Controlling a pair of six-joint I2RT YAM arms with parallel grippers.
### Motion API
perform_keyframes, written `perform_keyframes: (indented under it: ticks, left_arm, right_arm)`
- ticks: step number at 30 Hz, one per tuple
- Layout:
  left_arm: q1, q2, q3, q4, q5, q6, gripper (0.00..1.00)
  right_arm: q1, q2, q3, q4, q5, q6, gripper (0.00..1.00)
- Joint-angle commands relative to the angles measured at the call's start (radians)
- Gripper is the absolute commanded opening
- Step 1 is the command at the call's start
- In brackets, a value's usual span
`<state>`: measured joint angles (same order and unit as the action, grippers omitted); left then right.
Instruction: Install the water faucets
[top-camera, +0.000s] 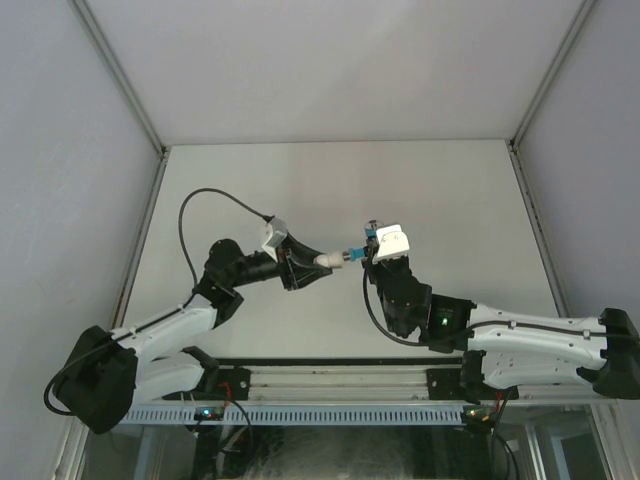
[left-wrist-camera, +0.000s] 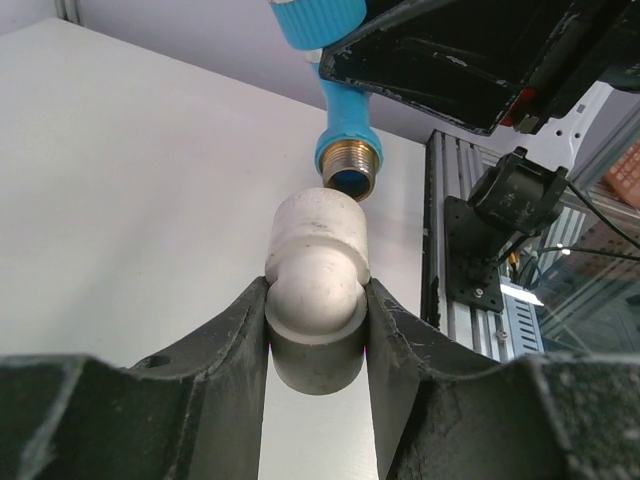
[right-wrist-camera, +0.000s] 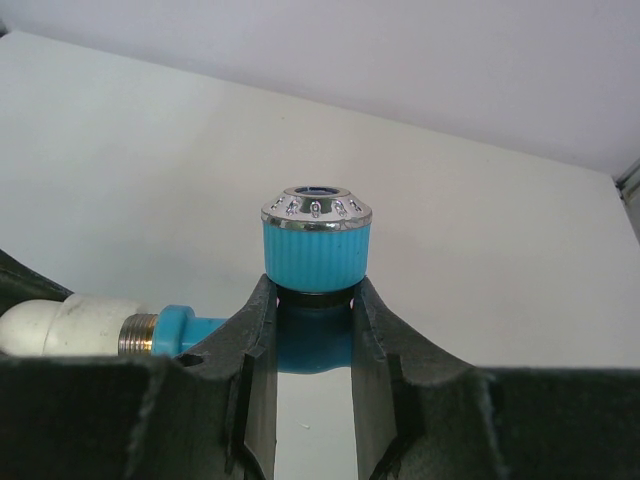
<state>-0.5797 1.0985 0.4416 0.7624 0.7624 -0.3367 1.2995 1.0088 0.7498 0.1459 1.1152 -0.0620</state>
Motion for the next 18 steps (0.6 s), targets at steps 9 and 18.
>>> perform_keyframes:
  ticks: [9,18]
  left_arm:
    - [-0.017,-0.048,0.027,0.143,-0.036,0.001,0.00]
    - [-0.020,-0.033,0.028,0.184,-0.011,-0.015,0.00]
  right_arm:
    - [-0.041,-0.045,0.049,-0.086,-0.055,0.179,0.00]
    - [-0.039,-0.044,0.059,-0.085,-0.063,0.177,0.00]
